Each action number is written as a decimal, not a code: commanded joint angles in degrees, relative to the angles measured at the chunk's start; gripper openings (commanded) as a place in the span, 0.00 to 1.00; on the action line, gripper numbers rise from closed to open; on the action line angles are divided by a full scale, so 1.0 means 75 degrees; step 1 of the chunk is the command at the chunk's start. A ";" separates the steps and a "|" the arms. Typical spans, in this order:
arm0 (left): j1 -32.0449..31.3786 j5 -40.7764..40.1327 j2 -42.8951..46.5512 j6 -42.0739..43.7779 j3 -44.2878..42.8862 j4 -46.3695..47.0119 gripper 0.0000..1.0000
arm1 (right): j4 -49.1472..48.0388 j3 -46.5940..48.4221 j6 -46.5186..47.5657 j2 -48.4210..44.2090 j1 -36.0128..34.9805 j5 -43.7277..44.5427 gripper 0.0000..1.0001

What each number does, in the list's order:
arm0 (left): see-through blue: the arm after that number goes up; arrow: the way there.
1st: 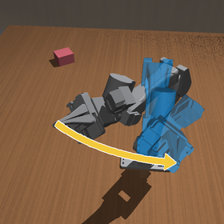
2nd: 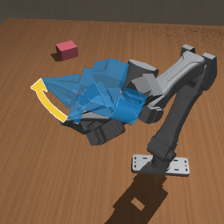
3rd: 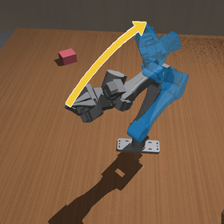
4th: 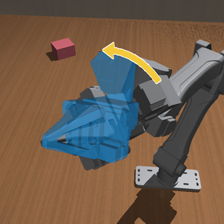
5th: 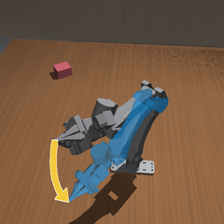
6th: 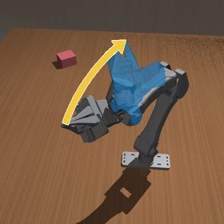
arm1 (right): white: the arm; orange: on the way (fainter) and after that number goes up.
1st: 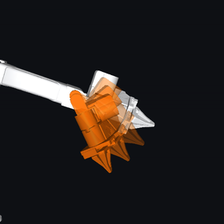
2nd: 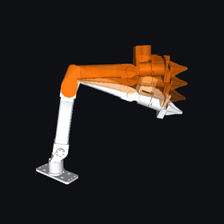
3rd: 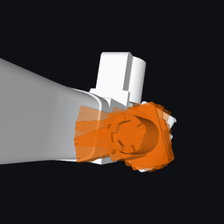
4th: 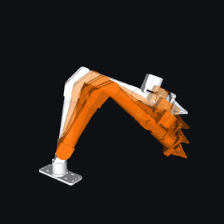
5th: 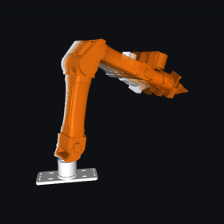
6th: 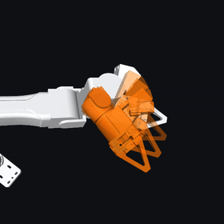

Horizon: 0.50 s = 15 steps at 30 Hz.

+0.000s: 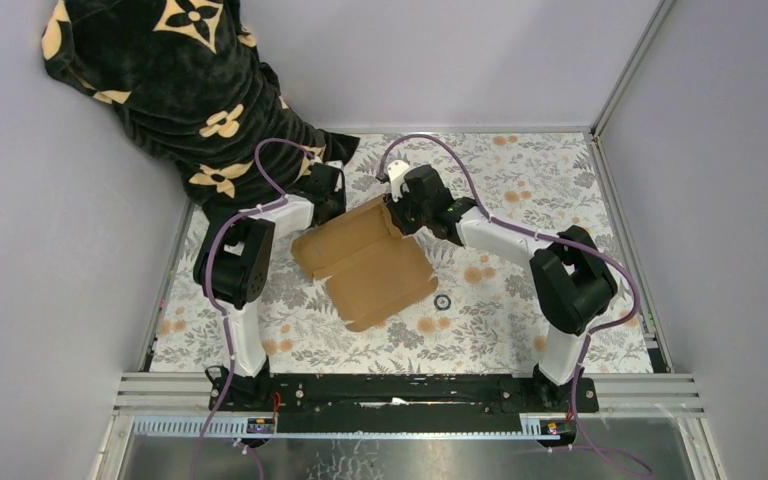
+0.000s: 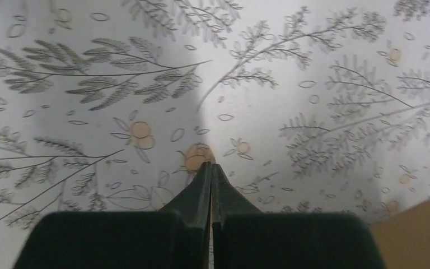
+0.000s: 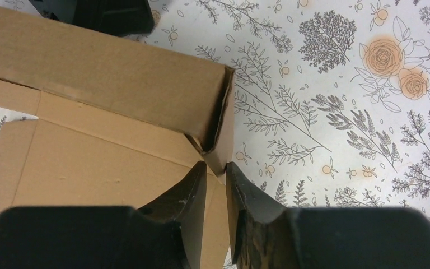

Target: Fold the paper box

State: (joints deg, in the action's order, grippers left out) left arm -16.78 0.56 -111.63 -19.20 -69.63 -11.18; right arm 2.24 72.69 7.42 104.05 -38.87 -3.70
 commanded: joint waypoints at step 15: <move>-0.0036 0.1788 -0.0529 0.0057 0.0167 0.0523 0.02 | -0.2305 -0.0369 -0.0433 0.0755 0.0004 -0.1392 0.33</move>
State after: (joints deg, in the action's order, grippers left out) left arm -16.78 11.18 -112.90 -19.59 -69.08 -7.14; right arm -10.35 68.07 4.84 108.77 -38.63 -11.64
